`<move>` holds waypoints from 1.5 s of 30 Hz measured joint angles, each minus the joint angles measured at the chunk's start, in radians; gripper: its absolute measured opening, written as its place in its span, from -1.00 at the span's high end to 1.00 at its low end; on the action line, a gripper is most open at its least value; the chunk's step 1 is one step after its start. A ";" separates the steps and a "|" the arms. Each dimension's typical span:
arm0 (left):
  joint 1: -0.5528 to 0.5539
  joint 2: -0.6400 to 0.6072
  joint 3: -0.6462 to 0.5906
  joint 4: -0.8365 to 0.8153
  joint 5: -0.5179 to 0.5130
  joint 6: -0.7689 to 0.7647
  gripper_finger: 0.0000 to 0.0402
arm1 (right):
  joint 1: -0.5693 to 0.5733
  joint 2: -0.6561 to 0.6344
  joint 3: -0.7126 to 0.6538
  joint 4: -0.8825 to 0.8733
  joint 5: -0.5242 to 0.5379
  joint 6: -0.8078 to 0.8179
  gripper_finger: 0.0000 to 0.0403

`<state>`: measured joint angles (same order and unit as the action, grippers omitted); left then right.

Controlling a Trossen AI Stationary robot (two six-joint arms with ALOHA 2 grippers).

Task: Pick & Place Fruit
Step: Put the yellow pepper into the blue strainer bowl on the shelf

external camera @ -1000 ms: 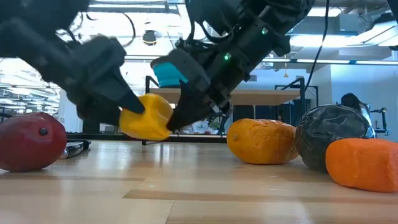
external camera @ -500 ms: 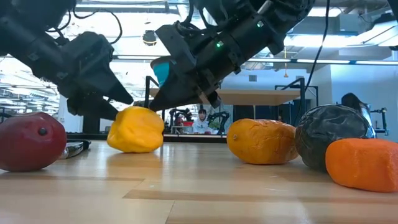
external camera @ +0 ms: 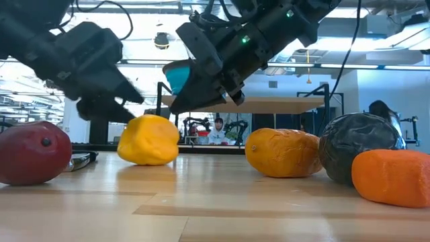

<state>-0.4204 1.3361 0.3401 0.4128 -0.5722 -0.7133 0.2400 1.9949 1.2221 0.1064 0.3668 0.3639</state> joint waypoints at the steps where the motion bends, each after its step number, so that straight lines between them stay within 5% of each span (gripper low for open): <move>1: 0.004 0.000 0.000 0.016 -0.002 -0.001 -0.77 | 0.000 0.000 0.000 0.000 0.000 0.000 1.00; 9: 0.029 0.000 0.000 0.022 0.124 0.046 -0.77 | 0.000 0.000 0.000 0.002 -0.001 0.001 1.00; 23: 0.056 -0.004 0.000 0.117 0.112 0.126 -0.77 | 0.002 0.000 0.000 0.006 -0.003 0.003 1.00; 28: 0.128 -0.004 0.000 0.134 0.326 0.079 -0.78 | 0.002 0.000 0.000 0.006 -0.003 0.003 1.00; 38: 0.225 -0.006 0.000 0.125 0.487 0.104 -0.98 | 0.002 0.000 0.000 0.006 -0.003 0.003 1.00; 45: 0.123 -0.021 0.121 -0.280 0.415 0.102 -0.86 | 0.001 0.000 0.000 -0.027 -0.002 0.029 1.00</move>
<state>-0.2974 1.3152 0.4609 0.1328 -0.1577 -0.6117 0.2414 1.9949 1.2217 0.0793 0.3645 0.3933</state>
